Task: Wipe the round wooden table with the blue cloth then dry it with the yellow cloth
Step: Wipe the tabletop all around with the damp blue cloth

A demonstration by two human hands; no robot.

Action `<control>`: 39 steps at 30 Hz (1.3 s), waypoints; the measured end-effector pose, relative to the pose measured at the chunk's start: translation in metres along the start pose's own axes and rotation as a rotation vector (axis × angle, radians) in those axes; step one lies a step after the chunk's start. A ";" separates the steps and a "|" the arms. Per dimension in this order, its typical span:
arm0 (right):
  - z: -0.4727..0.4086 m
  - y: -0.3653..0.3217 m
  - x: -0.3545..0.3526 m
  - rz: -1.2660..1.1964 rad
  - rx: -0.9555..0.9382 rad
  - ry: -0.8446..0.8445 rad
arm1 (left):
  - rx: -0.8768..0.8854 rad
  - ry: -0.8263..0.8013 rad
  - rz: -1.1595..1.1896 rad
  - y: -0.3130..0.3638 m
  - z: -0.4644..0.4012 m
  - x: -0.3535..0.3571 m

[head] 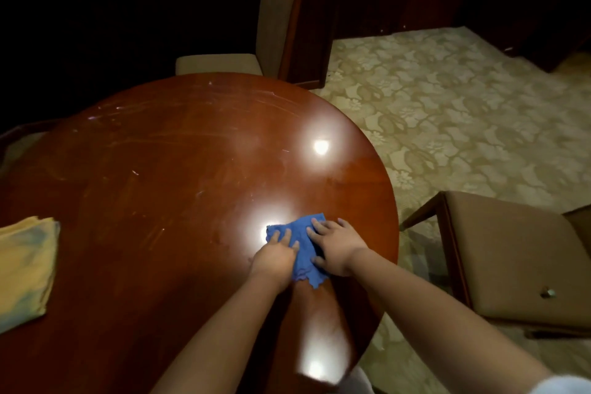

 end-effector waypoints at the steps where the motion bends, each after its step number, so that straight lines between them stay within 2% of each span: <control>1: -0.008 0.003 -0.003 0.004 -0.009 0.007 | -0.005 -0.001 -0.009 -0.003 -0.006 -0.003; 6: -0.042 0.019 -0.010 -0.024 -0.009 0.059 | -0.025 0.044 -0.053 -0.020 -0.038 -0.028; 10: -0.050 0.020 -0.012 -0.057 0.018 0.044 | -0.004 0.018 -0.114 -0.026 -0.049 -0.038; 19: -0.019 -0.031 -0.009 -0.103 -0.010 0.035 | -0.030 -0.083 -0.179 -0.026 -0.001 -0.021; 29: -0.002 -0.116 0.000 -0.049 -0.109 0.075 | -0.143 -0.069 -0.124 -0.057 0.084 0.011; 39: 0.012 -0.118 0.009 -0.049 -0.048 0.073 | -0.160 -0.041 -0.099 -0.056 0.085 0.021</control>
Point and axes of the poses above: each hand's wrist, its own z-axis away from the middle knuckle, its own x-axis out of the palm, y = z × x, the point moved 5 cm from there along -z, towards the middle knuckle, and after that the axes turned 8 degrees about y, right-handed, at the moved point
